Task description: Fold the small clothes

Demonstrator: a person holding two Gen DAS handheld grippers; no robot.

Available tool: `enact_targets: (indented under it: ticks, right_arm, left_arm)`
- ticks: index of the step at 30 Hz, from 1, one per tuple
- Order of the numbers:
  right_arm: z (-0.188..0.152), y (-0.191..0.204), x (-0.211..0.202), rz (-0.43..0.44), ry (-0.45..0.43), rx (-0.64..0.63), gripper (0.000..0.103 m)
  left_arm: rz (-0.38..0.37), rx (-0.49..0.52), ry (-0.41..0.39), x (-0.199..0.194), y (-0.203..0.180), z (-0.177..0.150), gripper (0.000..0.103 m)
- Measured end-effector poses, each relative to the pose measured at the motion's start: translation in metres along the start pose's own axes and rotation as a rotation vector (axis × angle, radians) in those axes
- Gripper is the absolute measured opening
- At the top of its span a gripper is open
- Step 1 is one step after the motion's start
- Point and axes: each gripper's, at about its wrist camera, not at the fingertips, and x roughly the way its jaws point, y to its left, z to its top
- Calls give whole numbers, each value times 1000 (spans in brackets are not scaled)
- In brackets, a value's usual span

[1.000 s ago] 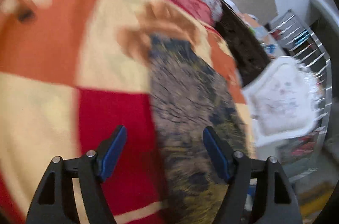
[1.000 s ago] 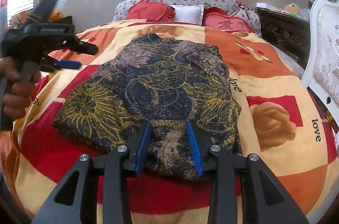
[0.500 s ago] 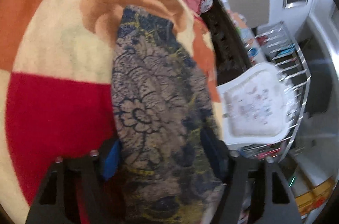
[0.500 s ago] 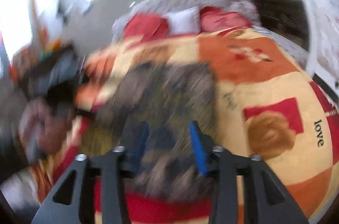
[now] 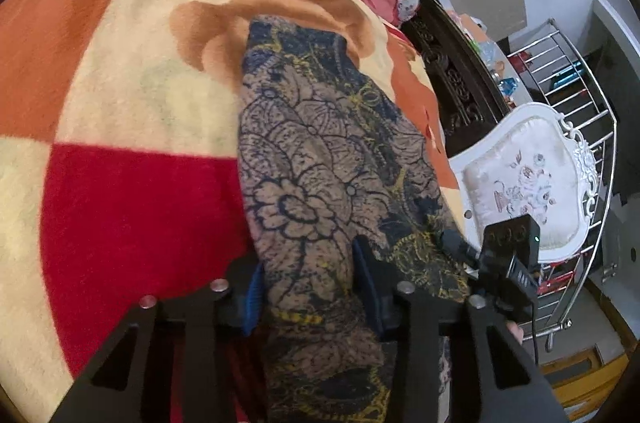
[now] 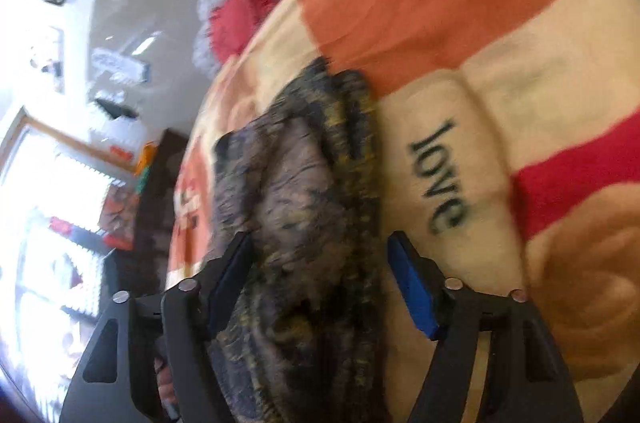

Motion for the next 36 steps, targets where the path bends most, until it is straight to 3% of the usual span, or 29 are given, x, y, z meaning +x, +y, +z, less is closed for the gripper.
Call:
enact_targets:
  ticks: [1,2,3,5,7,9,14,21,23,25,27,29,31,34,36]
  right_arm:
    - [-1,3,2,-3,13,-19,61]
    - [-4,9,5,-70,6,-74,51]
    - [-6,10,8,-103,7,-93,50]
    - [-7,11,4,-99,-24,-50,38]
    - [-8,27,-5,-106,-62,-79,35]
    - [-8,56,-9,-128,-74,-153,35]
    - [0,110,0,-88,-65,-240,34]
    - [13,178,66,3,-41,-320,34]
    - [18,182,82,34,-39,-304,34]
    - [19,171,101,32,-2,-255,36]
    - [17,137,138,-30,119,-102,38]
    - [12,113,153,-50,164,4,40]
    - [10,107,146,-9,135,37,43]
    - [12,124,124,-55,97,-56,43]
    - [15,149,106,-141,34,-172,43]
  left_arm:
    - [13,8,-2,0,-2,0,34]
    - [41,23,-7,0,-6,-1,30]
    - [61,32,-17,-1,-10,-2,26]
    - [86,61,-42,-8,-21,-2,22]
    - [87,84,-68,-18,-29,-2,21]
    - [91,108,-102,-36,-33,0,21]
    - [102,125,-204,-97,-18,22,21]
    - [159,105,-301,-158,23,55,22]
    - [187,92,-283,-151,41,59,25]
    - [235,17,-184,-121,74,61,28]
    - [247,-56,-121,-103,99,54,32]
    - [222,-61,-168,-110,103,48,41]
    - [242,-40,-202,-121,98,48,42]
    - [331,36,-293,-146,79,56,44]
    - [376,77,-361,-157,58,64,57]
